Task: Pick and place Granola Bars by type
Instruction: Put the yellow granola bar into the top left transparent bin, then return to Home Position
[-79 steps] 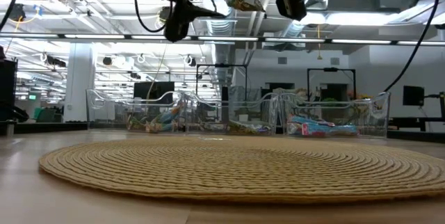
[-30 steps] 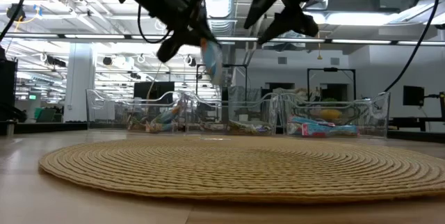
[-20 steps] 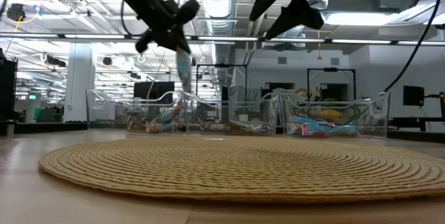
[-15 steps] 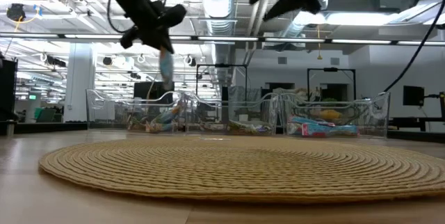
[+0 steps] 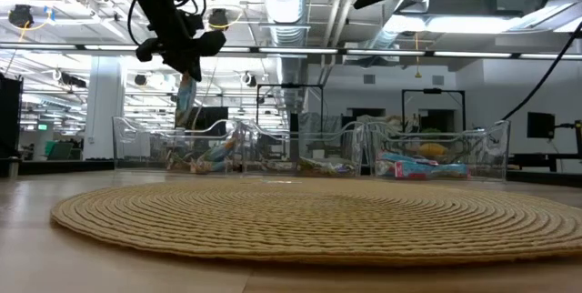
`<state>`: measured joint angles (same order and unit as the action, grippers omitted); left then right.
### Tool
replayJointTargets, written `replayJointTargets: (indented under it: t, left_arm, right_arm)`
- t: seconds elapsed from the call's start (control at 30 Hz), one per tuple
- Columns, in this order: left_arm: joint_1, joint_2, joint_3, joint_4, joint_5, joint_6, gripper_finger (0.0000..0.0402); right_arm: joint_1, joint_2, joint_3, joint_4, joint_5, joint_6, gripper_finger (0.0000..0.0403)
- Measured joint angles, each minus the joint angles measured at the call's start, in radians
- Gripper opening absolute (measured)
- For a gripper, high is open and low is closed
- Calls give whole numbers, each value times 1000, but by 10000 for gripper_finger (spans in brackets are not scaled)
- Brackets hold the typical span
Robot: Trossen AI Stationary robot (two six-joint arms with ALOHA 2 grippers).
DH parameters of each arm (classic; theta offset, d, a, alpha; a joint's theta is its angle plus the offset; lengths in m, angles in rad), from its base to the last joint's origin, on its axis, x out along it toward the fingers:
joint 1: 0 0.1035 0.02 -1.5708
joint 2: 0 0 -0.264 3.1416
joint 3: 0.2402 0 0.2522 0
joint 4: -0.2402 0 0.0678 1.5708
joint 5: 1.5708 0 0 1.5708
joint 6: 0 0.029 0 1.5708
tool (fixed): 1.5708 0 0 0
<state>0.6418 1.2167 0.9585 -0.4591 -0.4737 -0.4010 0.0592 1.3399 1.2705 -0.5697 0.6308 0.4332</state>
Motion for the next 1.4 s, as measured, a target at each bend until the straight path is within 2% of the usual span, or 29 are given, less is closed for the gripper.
replayJointTargets:
  t: [0.27,0.4,0.5,0.63,0.77,0.9,1.0,1.17,1.3,1.4]
  left_arm:
    - [38,0,0,0,77,-3,102]
    - [35,-6,0,5,156,-11,128]
    - [17,-14,0,37,242,-4,134]
    - [-25,-50,0,81,294,-15,134]
    - [-72,-109,0,127,320,-49,134]
    - [-115,-175,0,130,322,-76,135]
    - [-148,-223,0,130,322,-94,135]
    - [-188,-283,0,139,322,-152,135]
    - [-214,-316,0,139,322,-187,135]
    - [-235,-328,0,151,322,-210,135]
  right_arm:
    - [-1,-1,0,-4,-13,1,178]
    - [20,-23,-2,-9,-132,-74,178]
    - [55,-69,-42,37,-220,-171,178]
    - [90,-171,-189,143,-260,-187,176]
    - [123,-333,-402,285,-275,-131,176]
    - [137,-506,-583,373,-342,-116,177]
    - [136,-621,-687,379,-357,-90,175]
    - [136,-782,-834,493,-372,-98,169]
    - [137,-878,-964,621,-376,-101,163]
    - [136,-937,-1067,766,-416,-101,158]
